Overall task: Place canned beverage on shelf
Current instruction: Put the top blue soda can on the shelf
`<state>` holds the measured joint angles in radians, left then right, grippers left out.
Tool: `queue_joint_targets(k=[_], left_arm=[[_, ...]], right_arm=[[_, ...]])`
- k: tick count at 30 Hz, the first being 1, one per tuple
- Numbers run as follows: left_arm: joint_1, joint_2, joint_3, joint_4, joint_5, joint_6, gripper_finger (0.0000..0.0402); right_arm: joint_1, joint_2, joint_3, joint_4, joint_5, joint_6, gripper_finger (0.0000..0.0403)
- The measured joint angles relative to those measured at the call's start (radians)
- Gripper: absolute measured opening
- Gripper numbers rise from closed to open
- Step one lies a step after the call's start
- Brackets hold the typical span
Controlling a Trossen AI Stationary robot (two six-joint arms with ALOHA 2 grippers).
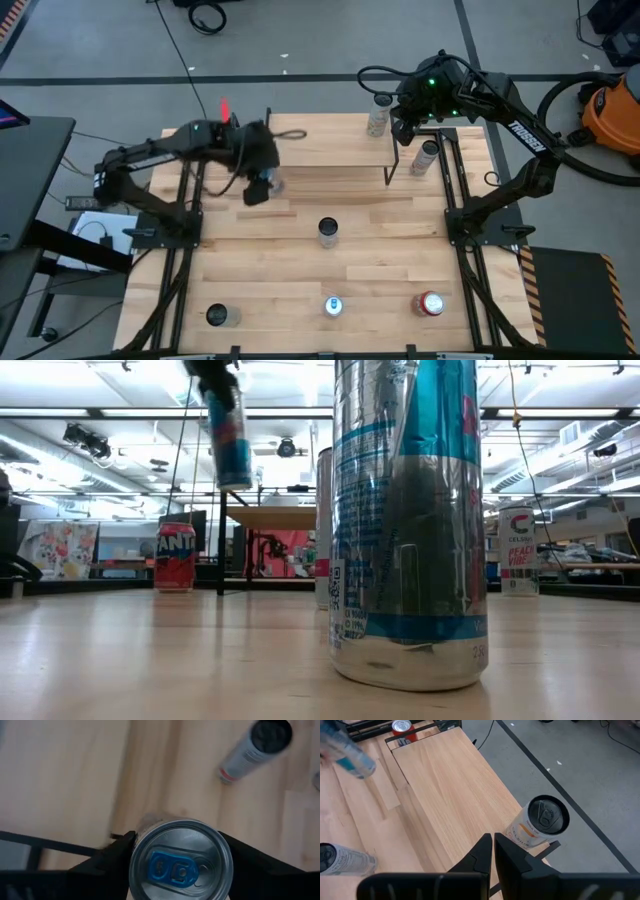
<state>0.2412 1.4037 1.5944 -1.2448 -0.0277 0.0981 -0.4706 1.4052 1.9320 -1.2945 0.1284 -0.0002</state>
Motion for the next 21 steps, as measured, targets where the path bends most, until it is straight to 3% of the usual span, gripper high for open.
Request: queue_joint_targets(k=[13,21], left_arm=[[0.205,0.216,0.365,-0.071,0.003,0.247,0.0244],[0.293,0.332,0.459,-0.090,0.007,0.330,0.0247]], right_arm=[[0.000,0.000,0.000,0.000,0.000,-0.002,0.0029],[0.000,0.000,0.000,0.000,0.000,-0.002,0.0029]])
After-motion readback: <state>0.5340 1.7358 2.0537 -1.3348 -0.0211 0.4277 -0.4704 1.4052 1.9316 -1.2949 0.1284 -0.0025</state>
